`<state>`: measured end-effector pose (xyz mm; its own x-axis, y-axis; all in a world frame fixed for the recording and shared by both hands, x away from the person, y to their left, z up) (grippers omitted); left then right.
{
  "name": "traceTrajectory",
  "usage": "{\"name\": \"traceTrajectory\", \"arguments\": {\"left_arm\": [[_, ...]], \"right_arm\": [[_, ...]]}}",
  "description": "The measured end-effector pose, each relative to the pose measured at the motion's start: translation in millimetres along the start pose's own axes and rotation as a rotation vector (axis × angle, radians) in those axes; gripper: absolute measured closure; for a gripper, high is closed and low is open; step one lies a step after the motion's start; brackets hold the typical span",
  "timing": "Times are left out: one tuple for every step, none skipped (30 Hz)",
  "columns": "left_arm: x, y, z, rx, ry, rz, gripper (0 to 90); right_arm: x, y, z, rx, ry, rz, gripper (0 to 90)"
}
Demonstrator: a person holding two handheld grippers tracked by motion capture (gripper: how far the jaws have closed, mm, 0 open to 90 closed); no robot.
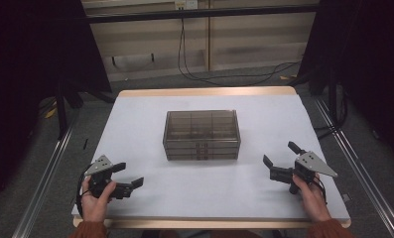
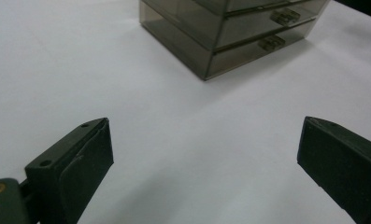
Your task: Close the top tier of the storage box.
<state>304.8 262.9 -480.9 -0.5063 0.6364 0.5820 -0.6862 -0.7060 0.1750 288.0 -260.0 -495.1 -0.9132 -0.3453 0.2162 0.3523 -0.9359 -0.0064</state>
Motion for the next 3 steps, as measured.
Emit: {"name": "traceTrajectory", "arguments": {"left_arm": [[0.6, -1.7, -1.6, 0.006, 0.002, 0.020, 3.2], [1.1, -3.2, -2.8, 0.005, -0.006, 0.025, 3.0], [0.9, -4.3, -3.1, 0.009, -0.002, 0.035, 3.0]], "right_arm": [[0.0, 0.2, 0.0, -0.002, -0.001, 0.000, 0.0], [-0.3, 0.3, 0.1, -0.006, 0.002, 0.001, 0.0], [-0.4, 0.2, 0.2, -0.010, 0.002, 0.000, 0.0]]}}
Point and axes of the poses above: each handheld gripper's, and its own axes: x roughly backward along the jaws, z roughly out of its top, y roughly to its right, the point moved 4 cm from there along -x, roughly forward along the jaws, and after that the axes turned 5 degrees about -y, right-handed, at the moved point
